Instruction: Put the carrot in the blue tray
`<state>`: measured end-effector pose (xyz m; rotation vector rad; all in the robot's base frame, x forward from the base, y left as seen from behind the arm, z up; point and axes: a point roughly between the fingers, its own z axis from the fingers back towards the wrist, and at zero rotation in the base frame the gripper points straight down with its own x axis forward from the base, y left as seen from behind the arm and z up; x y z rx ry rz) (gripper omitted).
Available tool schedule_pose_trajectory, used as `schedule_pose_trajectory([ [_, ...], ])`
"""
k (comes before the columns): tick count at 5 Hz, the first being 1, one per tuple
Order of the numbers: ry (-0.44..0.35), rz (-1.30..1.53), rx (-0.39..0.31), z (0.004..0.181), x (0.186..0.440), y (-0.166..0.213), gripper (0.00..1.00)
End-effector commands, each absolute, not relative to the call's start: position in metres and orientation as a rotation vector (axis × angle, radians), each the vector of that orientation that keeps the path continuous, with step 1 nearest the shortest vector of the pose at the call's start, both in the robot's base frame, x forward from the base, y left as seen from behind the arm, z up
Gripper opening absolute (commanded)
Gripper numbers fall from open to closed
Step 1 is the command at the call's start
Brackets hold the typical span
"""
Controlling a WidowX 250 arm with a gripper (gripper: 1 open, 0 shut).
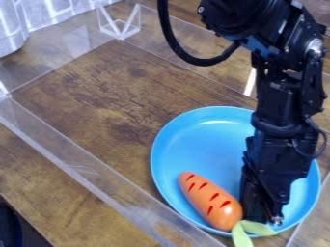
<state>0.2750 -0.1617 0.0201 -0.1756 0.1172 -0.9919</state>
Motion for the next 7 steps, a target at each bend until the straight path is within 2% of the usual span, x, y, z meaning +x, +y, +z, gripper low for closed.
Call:
schedule_pose_trajectory([
  [1,0.097,-1.003,-0.165,0.03,0.281,-0.161,0.0],
  [7,0.117,-1.003,-0.138,0.052,0.296,-0.156,0.0],
])
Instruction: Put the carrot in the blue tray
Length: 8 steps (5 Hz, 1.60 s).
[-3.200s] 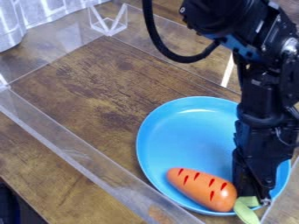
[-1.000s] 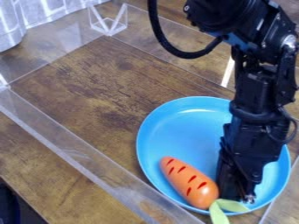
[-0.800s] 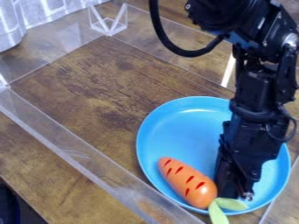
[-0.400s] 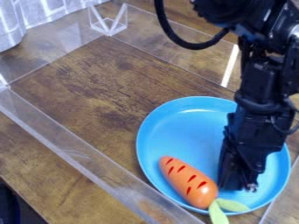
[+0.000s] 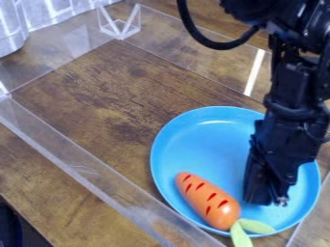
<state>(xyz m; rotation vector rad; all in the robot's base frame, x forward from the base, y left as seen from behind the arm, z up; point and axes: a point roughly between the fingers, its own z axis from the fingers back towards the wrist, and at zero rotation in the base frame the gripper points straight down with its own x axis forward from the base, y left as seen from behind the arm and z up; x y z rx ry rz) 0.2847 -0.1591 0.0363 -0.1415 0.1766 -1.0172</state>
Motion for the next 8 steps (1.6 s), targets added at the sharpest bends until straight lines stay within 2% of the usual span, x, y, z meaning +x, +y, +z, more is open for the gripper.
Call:
schedule_pose_trajectory([
  [1,0.123,-1.002,-0.137,0.052,0.297,-0.156,1.0],
  [2,0.128,-1.001,-0.135,0.053,0.297,-0.156,0.0],
  [3,0.133,-1.001,-0.13,0.056,0.299,-0.155,0.0],
  [4,0.136,-1.001,-0.131,0.055,0.3,-0.156,1.0],
  [8,0.153,-1.011,-0.122,0.038,0.306,-0.162,1.0],
])
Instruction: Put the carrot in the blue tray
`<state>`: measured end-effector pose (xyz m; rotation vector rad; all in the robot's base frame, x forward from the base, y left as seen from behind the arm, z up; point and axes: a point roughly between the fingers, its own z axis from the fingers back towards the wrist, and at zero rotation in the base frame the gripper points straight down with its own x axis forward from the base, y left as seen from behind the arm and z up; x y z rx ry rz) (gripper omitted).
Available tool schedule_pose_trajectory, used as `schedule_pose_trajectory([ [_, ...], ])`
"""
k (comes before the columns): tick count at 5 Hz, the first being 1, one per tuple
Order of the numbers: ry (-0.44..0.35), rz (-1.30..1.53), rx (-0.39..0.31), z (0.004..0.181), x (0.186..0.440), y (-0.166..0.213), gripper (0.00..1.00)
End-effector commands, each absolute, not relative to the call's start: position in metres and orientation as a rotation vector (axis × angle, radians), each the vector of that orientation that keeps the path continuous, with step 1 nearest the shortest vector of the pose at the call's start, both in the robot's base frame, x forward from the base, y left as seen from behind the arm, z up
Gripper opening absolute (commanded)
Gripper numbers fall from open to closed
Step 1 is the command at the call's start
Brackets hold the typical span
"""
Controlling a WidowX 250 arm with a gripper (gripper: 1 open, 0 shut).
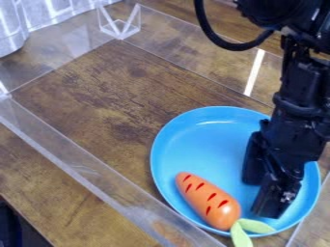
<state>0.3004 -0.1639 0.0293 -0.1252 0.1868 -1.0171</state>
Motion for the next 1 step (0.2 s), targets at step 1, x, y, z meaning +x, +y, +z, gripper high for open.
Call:
schedule_pose_trajectory([
  [1,0.156,-1.013,-0.116,0.034,0.3083,-0.1635,1.0],
])
